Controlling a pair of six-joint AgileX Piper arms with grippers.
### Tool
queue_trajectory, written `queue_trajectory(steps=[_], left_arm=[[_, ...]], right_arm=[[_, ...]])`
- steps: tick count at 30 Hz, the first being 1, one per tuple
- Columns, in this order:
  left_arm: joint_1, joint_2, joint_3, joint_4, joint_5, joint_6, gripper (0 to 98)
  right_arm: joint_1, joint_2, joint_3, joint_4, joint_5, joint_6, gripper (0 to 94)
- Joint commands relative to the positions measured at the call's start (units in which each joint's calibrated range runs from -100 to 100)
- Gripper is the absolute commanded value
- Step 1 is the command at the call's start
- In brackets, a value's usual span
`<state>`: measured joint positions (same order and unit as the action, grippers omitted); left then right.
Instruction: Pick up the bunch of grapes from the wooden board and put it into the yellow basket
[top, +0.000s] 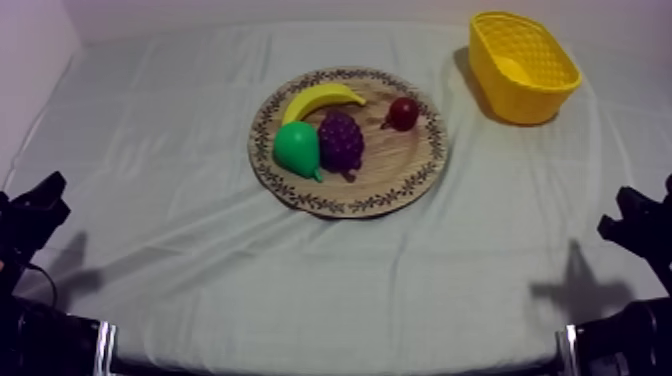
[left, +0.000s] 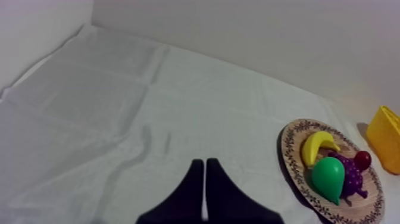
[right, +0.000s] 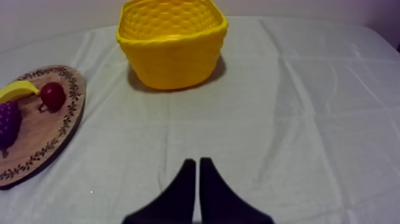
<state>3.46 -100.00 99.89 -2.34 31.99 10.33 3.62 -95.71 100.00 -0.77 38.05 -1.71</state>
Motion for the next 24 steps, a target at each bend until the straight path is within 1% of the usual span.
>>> queue_trajectory(steps=[1, 24], left_arm=[[0.0, 0.0, 0.0, 0.02, 0.0, 0.0, 0.1], [0.0, 0.0, 0.0, 0.02, 0.0, 0.0, 0.1]], right_arm=[[-5.8, 0.0, -0.1, 0.0, 0.5, 8.0, 0.3], [-5.8, 0.0, -0.3, 0.0, 1.2, 7.7, 0.3]])
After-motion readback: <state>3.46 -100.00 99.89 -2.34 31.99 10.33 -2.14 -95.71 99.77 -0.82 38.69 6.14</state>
